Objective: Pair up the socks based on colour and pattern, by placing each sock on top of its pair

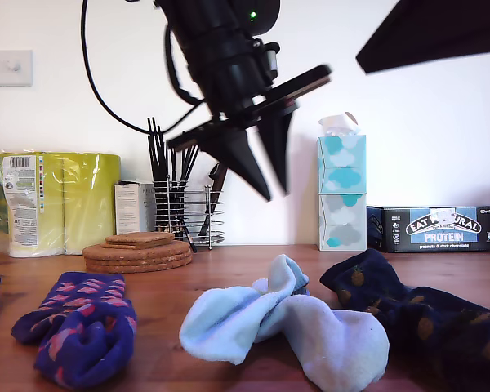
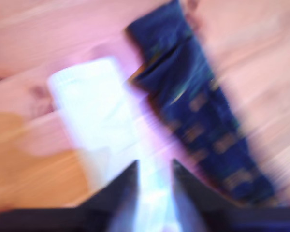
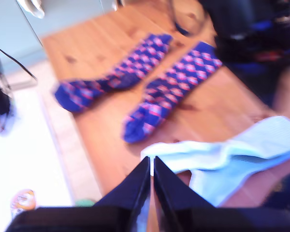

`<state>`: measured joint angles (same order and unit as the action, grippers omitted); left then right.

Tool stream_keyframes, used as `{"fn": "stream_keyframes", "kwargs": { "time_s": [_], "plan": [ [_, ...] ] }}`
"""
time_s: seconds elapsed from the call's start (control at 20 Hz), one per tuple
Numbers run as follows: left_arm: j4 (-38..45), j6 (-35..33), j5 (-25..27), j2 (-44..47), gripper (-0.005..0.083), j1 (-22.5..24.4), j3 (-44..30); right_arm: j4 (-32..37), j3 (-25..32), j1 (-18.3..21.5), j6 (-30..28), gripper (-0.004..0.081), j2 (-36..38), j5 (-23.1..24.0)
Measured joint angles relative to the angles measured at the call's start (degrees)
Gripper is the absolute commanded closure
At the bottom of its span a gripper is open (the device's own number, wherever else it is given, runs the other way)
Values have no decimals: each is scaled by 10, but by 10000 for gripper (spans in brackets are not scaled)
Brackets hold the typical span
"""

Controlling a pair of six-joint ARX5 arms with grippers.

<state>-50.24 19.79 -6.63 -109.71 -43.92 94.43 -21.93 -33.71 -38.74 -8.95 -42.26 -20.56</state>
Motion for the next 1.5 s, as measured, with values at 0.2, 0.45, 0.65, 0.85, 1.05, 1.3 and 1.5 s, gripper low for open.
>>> {"fn": "stream_keyframes", "kwargs": {
  "time_s": [0.2, 0.45, 0.65, 0.85, 1.05, 1.3, 1.5],
  "plan": [
    [12, -92, 51, 8, 790, -12, -23, 38, 0, 0, -48, 783, -59, 30],
    [106, -151, 31, 129, 790, -13, -183, 57, 0, 14, -82, 783, -115, 31],
    [222, -168, -18, 315, 793, 25, -367, 75, 0, 24, -169, 783, -134, 36],
    [310, -170, -24, 480, 793, 32, -544, 78, 0, 7, -221, 783, -173, 33],
    [324, -170, -17, 625, 793, 27, -628, 111, 0, -53, -287, 657, -196, 37],
    [275, -170, 25, 748, 794, 28, -628, 182, 0, -118, -438, 568, -301, 87],
    [255, -164, 26, 746, 793, 28, -628, 176, -17, -133, -491, 395, -371, 136]
  ]
}}
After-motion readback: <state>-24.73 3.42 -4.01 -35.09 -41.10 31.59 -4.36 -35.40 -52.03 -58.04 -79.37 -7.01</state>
